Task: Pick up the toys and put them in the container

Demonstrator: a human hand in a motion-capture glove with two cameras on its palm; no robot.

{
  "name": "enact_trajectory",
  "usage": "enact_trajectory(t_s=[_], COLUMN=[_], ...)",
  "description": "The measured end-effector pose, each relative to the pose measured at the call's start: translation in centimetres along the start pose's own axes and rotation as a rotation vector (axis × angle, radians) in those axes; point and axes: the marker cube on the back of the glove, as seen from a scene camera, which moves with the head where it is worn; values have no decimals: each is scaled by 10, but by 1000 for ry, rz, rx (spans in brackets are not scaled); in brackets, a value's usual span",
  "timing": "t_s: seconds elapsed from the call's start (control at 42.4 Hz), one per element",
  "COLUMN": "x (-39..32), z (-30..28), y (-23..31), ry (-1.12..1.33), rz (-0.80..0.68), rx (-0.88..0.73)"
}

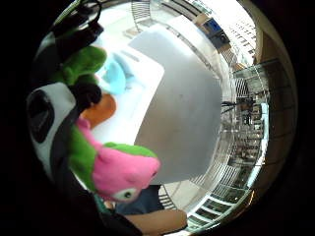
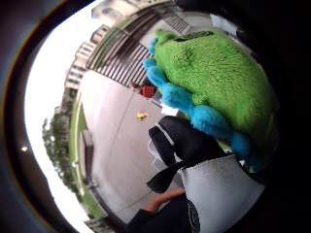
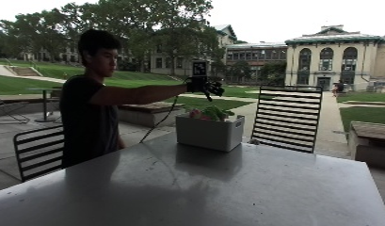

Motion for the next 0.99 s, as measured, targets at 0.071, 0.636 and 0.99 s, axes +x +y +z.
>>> enact_trajectory(t_s=[0.071,0.636,0.99], x=[-1,47,194], z=[7,-18,-26], y=[-1,72,159], ry=[34,114,194], rz=[62,104,400], rx=[-52,41,57])
